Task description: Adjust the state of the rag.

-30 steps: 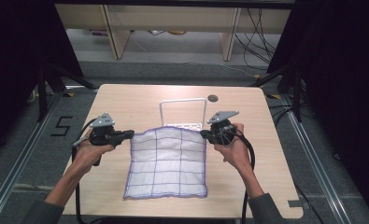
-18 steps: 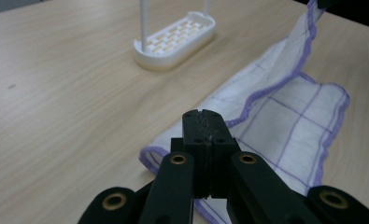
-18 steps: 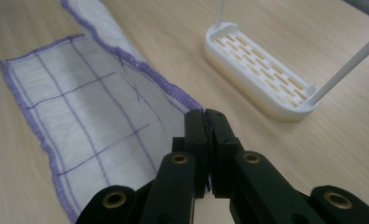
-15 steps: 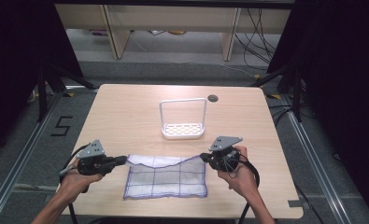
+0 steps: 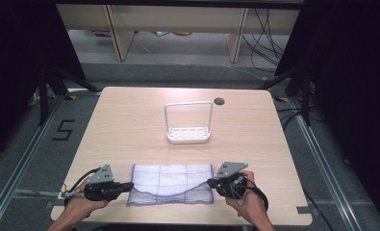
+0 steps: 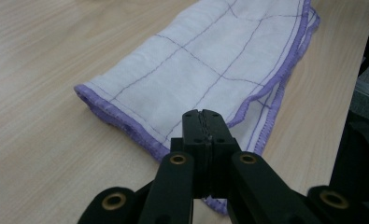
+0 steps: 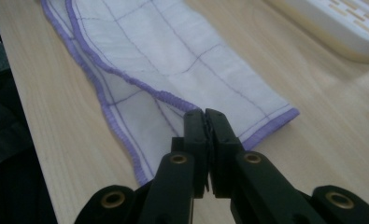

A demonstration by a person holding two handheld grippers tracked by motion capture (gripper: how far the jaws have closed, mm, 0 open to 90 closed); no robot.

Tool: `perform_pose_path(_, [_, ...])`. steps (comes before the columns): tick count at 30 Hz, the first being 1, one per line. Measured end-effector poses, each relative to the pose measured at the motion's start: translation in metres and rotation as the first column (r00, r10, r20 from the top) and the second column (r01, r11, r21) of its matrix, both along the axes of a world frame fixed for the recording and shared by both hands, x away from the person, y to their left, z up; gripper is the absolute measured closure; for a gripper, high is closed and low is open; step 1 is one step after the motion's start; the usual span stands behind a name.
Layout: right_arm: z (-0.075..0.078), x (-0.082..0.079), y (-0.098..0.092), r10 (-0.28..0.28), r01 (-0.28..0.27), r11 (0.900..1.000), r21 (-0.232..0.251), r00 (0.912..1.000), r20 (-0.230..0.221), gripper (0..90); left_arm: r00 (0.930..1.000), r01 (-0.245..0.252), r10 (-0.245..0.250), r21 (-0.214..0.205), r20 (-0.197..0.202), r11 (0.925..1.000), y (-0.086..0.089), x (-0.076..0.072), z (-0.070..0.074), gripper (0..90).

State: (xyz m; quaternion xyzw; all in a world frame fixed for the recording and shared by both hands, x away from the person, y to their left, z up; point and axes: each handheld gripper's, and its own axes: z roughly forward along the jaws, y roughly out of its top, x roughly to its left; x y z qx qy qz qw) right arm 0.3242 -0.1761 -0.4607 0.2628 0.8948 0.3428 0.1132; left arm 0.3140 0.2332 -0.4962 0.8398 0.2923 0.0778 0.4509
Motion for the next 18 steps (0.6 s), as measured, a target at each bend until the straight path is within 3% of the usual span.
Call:
perform_pose_path(1, [-0.002,-0.003,0.001,-0.007,0.007,1.0,-0.002,0.9999,0.009,88.2,0.9998,0.019,-0.019,0.048,0.003,0.9987,0.002,-0.001,0.0,88.8])
perform_pose_path(2, [-0.004,-0.005,0.001,-0.011,0.011,0.9999,-0.011,0.9999,0.012,88.1,1.0,0.002,-0.002,0.016,-0.002,0.9999,0.0,-0.004,-0.002,88.8])
perform_pose_path(4, [-0.008,-0.008,-0.001,-0.009,0.009,0.9999,-0.009,1.0,0.001,87.8,0.9999,0.011,-0.011,0.037,-0.004,0.9993,0.001,-0.007,-0.003,88.8])
perform_pose_path(5, [-0.009,-0.009,-0.003,-0.005,0.005,0.9996,-0.029,1.0,-0.004,87.0,0.9998,0.012,-0.012,0.014,-0.018,0.9998,0.0,-0.009,-0.005,88.7])
perform_pose_path(7, [-0.015,-0.01,-0.004,0.005,-0.005,0.9997,-0.022,1.0,-0.001,82.6,0.9997,0.012,-0.012,0.039,-0.022,0.9992,0.001,-0.012,-0.007,88.4])
perform_pose_path(9, [-0.016,-0.012,-0.006,0.007,-0.008,0.9997,-0.024,0.9991,-0.042,79.1,0.9988,0.032,-0.03,0.042,-0.038,0.9986,0.003,-0.011,-0.009,87.3])
perform_pose_path(12, [-0.014,-0.017,-0.011,-0.024,0.024,0.9997,0.006,0.9988,-0.043,68.0,0.9985,-0.008,0.008,0.0,-0.053,1.0,0.006,-0.011,-0.006,73.6])
perform_pose_path(13, [-0.012,-0.02,-0.012,-0.064,0.064,0.9979,0.009,0.9971,-0.042,67.1,0.9986,-0.021,0.02,-0.026,-0.049,0.9994,0.007,-0.01,-0.002,70.3])
perform_pose_path(15, [-0.005,-0.02,-0.018,-0.083,0.083,0.9959,0.036,0.9965,-0.011,63.6,0.9988,-0.036,0.035,-0.029,-0.033,0.9989,0.009,-0.007,0.004,59.6])
perform_pose_path(18, [0.002,-0.014,-0.024,-0.137,0.137,0.9892,0.051,0.9905,-0.003,60.0,0.998,-0.062,0.061,-0.055,-0.011,0.9966,0.01,0.001,0.014,52.1])
